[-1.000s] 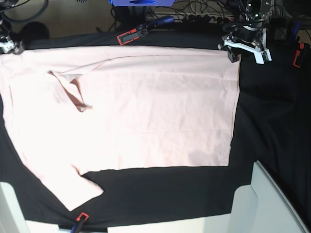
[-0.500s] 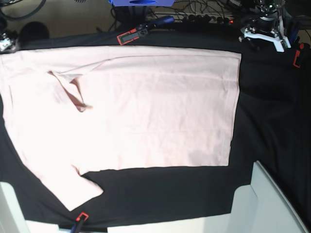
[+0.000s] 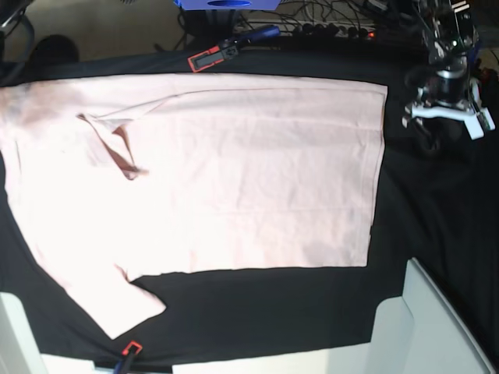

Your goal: Fold the T-shirt properly

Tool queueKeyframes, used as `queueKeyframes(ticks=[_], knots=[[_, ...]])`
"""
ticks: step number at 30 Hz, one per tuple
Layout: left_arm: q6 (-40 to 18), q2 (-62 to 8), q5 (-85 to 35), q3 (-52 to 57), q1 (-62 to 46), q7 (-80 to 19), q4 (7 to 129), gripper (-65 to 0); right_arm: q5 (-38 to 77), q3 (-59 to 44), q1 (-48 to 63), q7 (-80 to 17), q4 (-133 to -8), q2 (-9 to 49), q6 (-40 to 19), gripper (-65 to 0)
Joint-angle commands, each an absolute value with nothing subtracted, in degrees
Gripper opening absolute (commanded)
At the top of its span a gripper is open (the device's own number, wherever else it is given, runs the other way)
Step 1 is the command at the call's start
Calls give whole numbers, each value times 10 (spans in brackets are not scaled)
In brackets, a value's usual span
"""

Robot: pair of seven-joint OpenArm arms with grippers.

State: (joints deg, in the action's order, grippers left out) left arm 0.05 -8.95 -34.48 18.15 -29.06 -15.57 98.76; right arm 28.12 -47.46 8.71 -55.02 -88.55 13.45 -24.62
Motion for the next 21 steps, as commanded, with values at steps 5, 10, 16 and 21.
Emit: queueKeyframes(ticks=[5, 10, 16, 21], knots=[[2, -133, -249, 116, -189, -283, 968, -277, 287, -346, -11, -537, -761, 225, -169, -306], [2, -117, -98, 68, -106, -357, 936, -277, 287, -253, -70, -434, -641, 271, -162, -308], [2, -106, -54, 63, -70, -356, 930, -277, 287, -153, -151, -349, -502, 313, -162, -308], [2, -107, -55, 63, -46, -356, 902, -277, 287, -54, -256, -277, -363, 342, -162, -306]])
